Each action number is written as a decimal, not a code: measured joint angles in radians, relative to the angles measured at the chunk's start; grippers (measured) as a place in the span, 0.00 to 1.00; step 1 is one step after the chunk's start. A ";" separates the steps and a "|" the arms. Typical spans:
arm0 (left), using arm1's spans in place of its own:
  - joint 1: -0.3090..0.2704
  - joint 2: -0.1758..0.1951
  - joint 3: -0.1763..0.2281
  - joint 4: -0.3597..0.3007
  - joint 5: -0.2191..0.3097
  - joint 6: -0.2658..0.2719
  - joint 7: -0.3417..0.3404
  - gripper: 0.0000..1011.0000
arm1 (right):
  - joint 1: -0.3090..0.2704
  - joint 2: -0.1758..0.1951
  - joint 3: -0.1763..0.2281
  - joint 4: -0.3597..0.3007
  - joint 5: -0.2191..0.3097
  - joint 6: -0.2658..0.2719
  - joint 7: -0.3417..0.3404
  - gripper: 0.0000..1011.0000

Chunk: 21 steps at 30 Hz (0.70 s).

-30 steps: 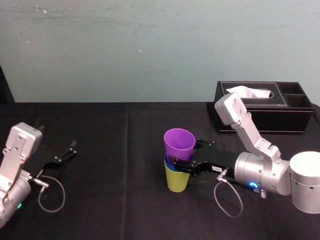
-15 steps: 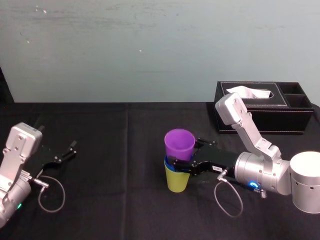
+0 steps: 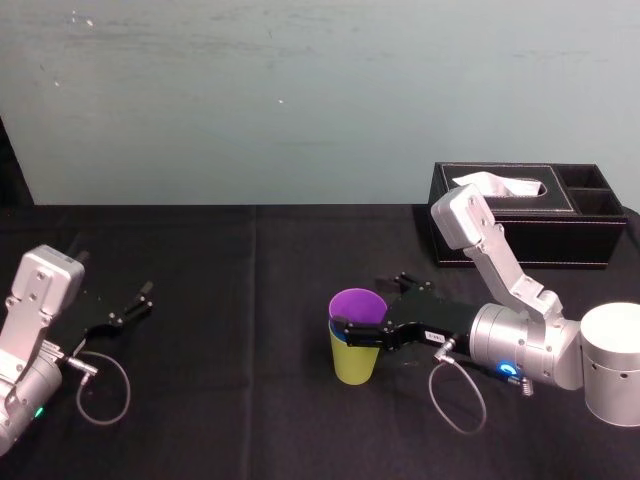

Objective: Stack the three plastic cups sequentially using one hand.

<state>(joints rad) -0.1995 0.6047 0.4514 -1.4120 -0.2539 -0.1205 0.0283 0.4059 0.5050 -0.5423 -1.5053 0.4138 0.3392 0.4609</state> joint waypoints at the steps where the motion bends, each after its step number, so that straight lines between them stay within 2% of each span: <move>1: 0.000 0.000 0.000 0.000 0.000 0.000 0.000 0.99 | 0.000 0.000 0.000 0.000 0.000 0.000 0.000 0.99; 7: 0.000 0.000 0.000 0.000 0.000 0.000 0.000 0.99 | -0.002 0.000 0.002 -0.001 0.000 -0.004 0.000 0.99; 15: 0.000 0.000 0.000 0.000 0.000 0.000 0.000 0.99 | -0.062 -0.013 0.070 -0.041 0.017 -0.118 -0.029 0.99; 16: 0.000 0.000 0.000 0.000 0.000 0.000 0.000 0.99 | -0.062 -0.013 0.070 -0.041 0.017 -0.118 -0.029 0.99; 18: 0.000 0.000 0.000 0.000 0.000 0.000 0.000 0.99 | -0.091 -0.019 0.101 -0.052 0.026 -0.142 -0.055 0.99; 19: 0.000 0.000 0.000 0.000 0.000 0.000 0.000 0.99 | -0.091 -0.019 0.101 -0.052 0.026 -0.142 -0.055 0.99; 21: 0.000 0.000 0.000 0.000 0.000 0.000 0.000 0.99 | -0.113 -0.026 0.125 -0.056 0.032 -0.158 -0.079 0.99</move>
<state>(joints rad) -0.1995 0.6047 0.4514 -1.4120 -0.2539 -0.1205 0.0283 0.2925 0.4792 -0.4170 -1.5613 0.4463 0.1815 0.3818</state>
